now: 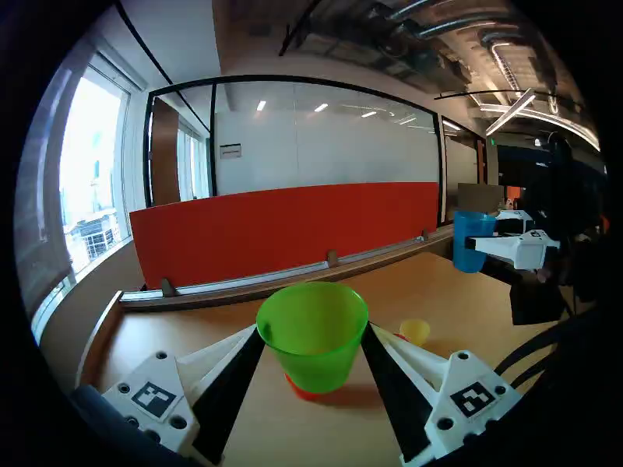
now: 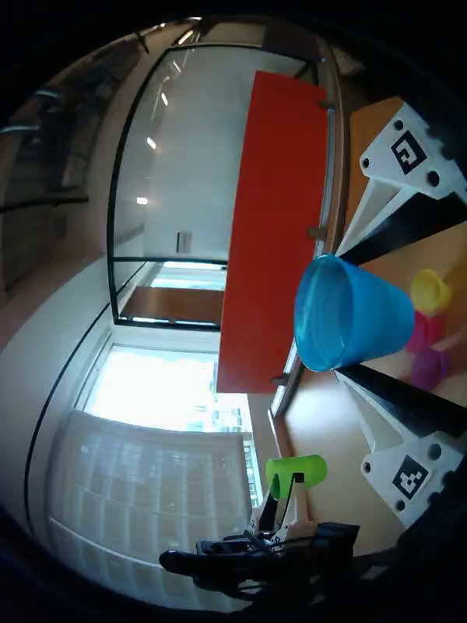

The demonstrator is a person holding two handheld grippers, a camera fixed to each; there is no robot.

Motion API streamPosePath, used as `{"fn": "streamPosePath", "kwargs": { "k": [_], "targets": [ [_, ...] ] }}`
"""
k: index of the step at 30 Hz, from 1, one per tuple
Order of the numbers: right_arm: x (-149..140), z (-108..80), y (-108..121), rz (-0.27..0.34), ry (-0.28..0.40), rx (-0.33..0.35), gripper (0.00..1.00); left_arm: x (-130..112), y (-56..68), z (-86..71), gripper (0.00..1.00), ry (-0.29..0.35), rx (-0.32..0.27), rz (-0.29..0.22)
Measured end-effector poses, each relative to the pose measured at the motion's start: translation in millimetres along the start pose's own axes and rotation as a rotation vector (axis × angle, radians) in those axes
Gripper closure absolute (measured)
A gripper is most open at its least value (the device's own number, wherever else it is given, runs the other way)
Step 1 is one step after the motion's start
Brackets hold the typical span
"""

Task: Pour water

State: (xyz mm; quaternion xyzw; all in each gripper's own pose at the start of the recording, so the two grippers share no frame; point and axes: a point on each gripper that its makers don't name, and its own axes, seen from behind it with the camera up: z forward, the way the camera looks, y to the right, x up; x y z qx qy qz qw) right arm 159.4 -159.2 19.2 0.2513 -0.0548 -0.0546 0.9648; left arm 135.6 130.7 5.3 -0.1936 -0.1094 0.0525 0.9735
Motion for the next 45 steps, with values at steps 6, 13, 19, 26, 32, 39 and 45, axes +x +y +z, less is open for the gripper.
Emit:
{"fn": "streamPosePath", "kwargs": {
  "k": [6,13,19,26,32,39,45],
  "targets": [
    [10.9,3.0,-2.2,-0.006,0.020,0.010,0.11,1.3,2.2,0.9,0.14,-0.001,-0.006,-0.008],
    [20.1,4.9,-4.0,-0.001,0.031,0.022,0.11,4.1,5.3,0.7,0.14,-0.007,-0.018,0.003],
    [24.8,4.7,-4.1,-0.007,0.035,0.029,0.11,6.5,11.6,0.0,0.14,-0.018,-0.038,0.024],
    [30.5,3.3,-7.7,-0.017,0.037,0.041,0.11,9.5,24.4,0.5,0.14,-0.036,-0.081,0.041],
    [31.3,2.8,-12.4,-0.033,0.032,0.060,0.11,10.9,35.8,0.1,0.14,-0.054,-0.117,0.050],
    [34.1,3.7,-21.7,-0.065,0.027,0.095,0.11,12.5,44.8,-2.0,0.14,-0.064,-0.141,0.052],
    [40.7,6.6,-28.4,-0.092,0.031,0.124,0.11,15.0,54.1,-3.0,0.14,-0.066,-0.162,0.043]
  ]
}}
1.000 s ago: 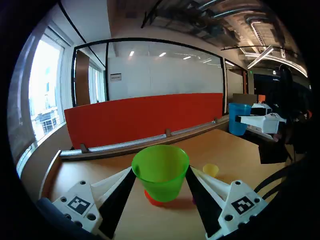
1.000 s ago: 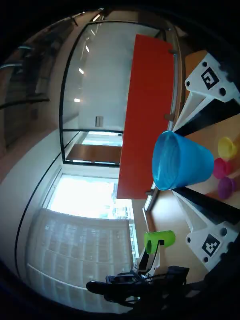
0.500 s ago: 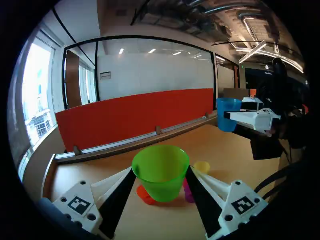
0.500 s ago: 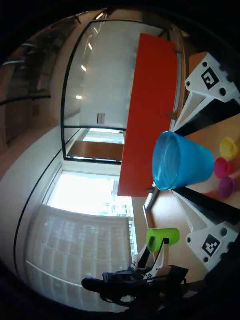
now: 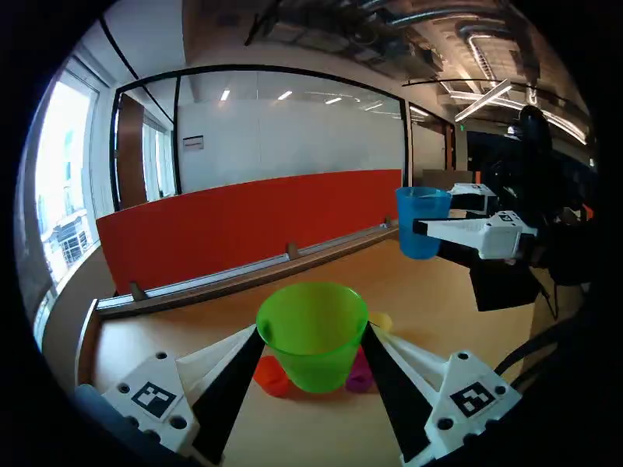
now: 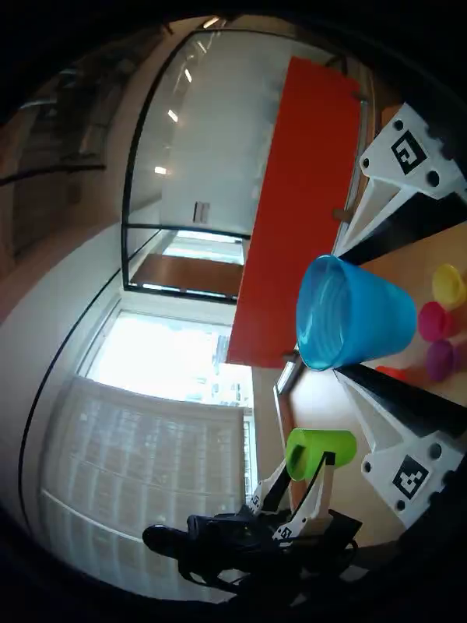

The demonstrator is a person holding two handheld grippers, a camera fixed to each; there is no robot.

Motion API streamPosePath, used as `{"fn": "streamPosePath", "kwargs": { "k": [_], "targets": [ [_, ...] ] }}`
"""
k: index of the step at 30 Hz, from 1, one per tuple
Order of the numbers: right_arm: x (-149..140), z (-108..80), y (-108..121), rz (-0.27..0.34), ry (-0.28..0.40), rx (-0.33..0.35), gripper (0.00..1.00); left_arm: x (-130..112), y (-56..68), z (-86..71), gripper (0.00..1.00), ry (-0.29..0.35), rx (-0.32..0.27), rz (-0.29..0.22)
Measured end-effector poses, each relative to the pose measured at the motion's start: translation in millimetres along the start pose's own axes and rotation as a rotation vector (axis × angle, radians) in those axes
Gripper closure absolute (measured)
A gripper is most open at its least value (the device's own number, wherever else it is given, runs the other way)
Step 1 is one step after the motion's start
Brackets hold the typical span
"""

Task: Pour water

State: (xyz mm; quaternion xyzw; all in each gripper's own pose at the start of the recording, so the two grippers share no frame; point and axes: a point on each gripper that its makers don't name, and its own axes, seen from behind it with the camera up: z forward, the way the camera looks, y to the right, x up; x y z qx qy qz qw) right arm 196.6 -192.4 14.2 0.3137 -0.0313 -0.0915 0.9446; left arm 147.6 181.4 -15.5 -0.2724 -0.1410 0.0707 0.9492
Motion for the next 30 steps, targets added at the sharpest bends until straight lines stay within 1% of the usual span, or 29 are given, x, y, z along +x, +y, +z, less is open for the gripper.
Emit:
{"fn": "streamPosePath", "kwargs": {
  "k": [15,30],
  "targets": [
    [16.9,11.1,-8.5,-0.073,0.021,0.059,0.11,9.0,21.6,-1.2,0.14,0.005,-0.049,-0.003],
    [30.8,18.5,-18.9,-0.139,0.034,0.114,0.11,8.3,34.2,-3.5,0.14,0.001,-0.074,-0.003]
  ]
}}
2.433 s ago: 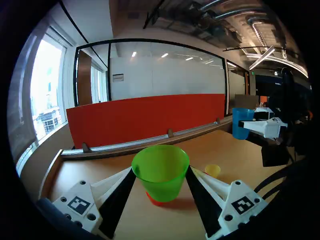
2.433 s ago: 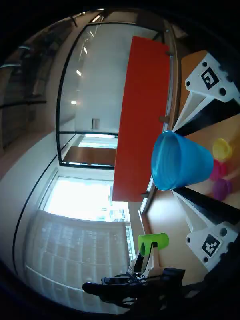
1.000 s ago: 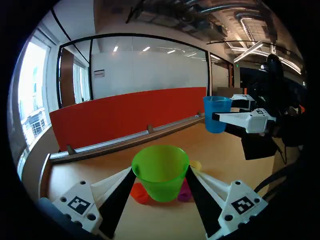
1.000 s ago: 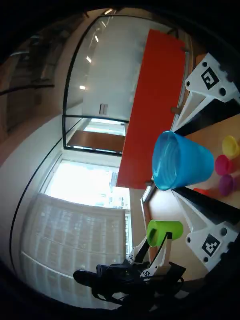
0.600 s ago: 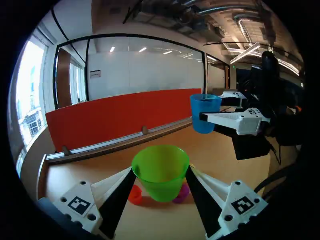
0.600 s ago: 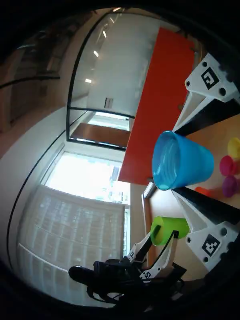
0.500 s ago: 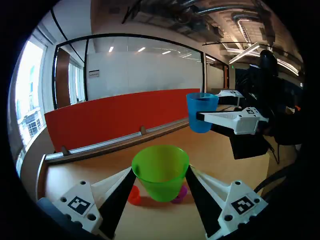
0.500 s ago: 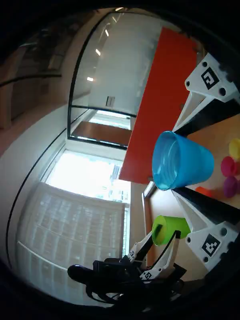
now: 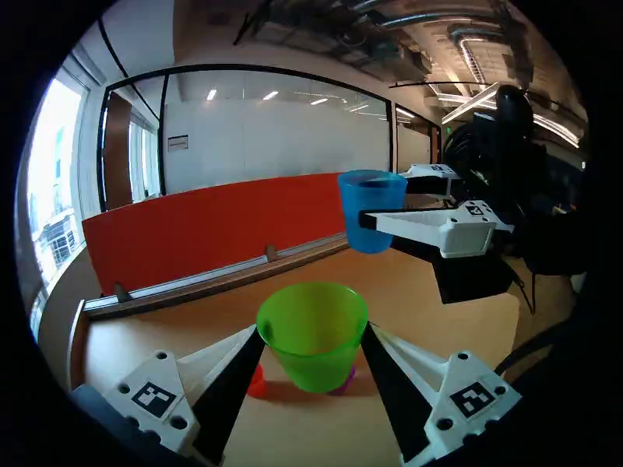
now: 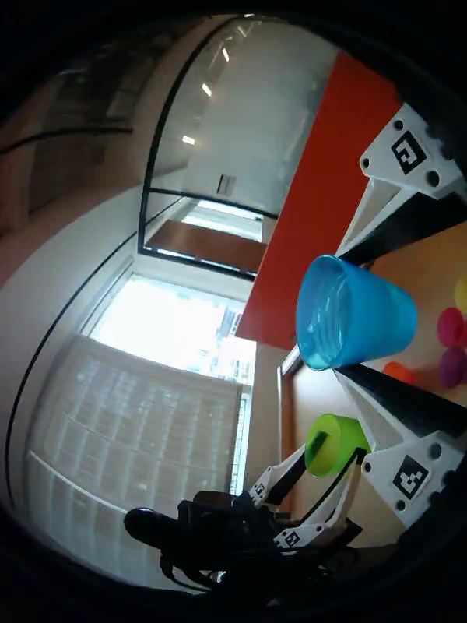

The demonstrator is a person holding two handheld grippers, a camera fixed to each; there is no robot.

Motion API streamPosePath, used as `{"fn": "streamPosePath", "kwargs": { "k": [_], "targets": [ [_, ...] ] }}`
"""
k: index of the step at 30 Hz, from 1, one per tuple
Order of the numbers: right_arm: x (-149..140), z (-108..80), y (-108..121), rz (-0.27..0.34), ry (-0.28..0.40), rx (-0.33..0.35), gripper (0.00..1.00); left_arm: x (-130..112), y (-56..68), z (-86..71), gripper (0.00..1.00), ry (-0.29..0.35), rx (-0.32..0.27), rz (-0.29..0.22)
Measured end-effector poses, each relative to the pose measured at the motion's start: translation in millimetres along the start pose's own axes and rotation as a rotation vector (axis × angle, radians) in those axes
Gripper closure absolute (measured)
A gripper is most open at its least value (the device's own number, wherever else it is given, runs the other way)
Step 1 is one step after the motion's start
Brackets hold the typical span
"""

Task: Pour water

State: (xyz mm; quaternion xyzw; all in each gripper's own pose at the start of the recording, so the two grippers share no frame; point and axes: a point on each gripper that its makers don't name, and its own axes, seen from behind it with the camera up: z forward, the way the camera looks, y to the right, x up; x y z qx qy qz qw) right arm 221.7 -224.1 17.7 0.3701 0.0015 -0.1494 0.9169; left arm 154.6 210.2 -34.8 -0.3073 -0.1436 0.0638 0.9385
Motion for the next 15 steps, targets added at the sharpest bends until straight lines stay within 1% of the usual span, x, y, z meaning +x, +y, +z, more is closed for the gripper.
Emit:
{"fn": "streamPosePath", "kwargs": {
  "k": [6,12,15],
  "targets": [
    [6.1,4.6,-2.4,-0.043,0.005,0.020,0.11,-0.4,3.8,-0.4,0.14,-0.002,-0.011,0.008],
    [9.1,8.5,-3.2,-0.073,0.009,0.035,0.11,2.1,7.9,0.0,0.14,0.005,-0.021,-0.005],
    [8.2,10.1,-3.9,-0.098,0.007,0.041,0.11,2.4,6.8,0.2,0.14,0.007,-0.020,-0.003]
  ]
}}
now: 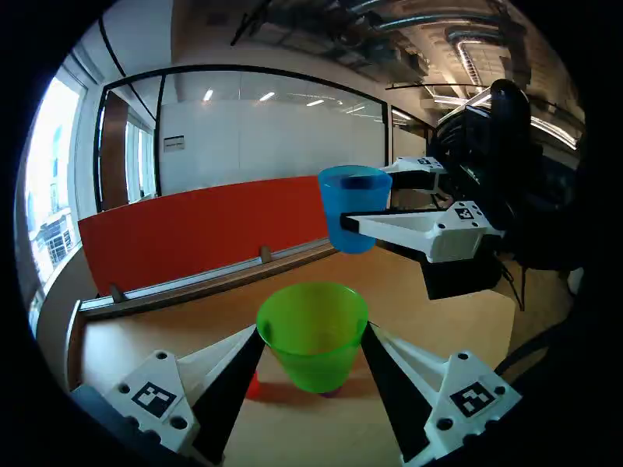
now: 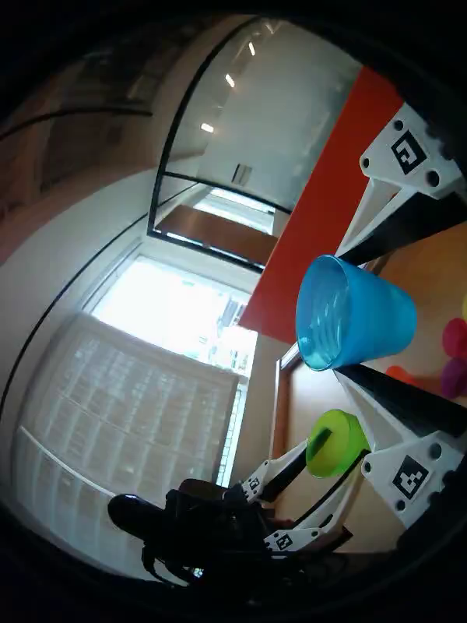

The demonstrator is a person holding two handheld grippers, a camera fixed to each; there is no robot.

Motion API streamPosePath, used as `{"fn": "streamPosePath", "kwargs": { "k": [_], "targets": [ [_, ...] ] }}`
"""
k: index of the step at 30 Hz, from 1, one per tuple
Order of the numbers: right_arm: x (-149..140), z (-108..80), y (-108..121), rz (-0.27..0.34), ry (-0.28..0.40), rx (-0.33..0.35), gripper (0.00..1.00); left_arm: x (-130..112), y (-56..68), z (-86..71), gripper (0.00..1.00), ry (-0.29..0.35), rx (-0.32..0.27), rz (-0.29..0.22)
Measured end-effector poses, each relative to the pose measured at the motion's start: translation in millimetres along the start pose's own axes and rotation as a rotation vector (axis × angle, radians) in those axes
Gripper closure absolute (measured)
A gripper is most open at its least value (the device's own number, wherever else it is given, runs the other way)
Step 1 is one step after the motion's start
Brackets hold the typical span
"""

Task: Pour water

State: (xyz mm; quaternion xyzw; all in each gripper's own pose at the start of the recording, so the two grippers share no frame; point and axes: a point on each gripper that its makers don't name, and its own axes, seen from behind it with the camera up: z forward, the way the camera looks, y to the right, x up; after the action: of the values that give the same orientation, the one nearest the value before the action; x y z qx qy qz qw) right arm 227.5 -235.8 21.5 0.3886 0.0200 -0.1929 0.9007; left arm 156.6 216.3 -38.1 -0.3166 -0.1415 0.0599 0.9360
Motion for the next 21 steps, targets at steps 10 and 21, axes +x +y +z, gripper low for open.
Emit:
{"fn": "streamPosePath", "kwargs": {
  "k": [10,21],
  "targets": [
    [-4.5,6.8,-6.7,-0.069,-0.004,0.019,0.11,-2.0,-4.8,2.1,0.14,-0.002,0.008,0.003],
    [-4.5,15.4,-10.4,-0.149,-0.005,0.030,0.11,-1.3,-8.5,7.6,0.14,-0.001,0.009,0.011]
  ]
}}
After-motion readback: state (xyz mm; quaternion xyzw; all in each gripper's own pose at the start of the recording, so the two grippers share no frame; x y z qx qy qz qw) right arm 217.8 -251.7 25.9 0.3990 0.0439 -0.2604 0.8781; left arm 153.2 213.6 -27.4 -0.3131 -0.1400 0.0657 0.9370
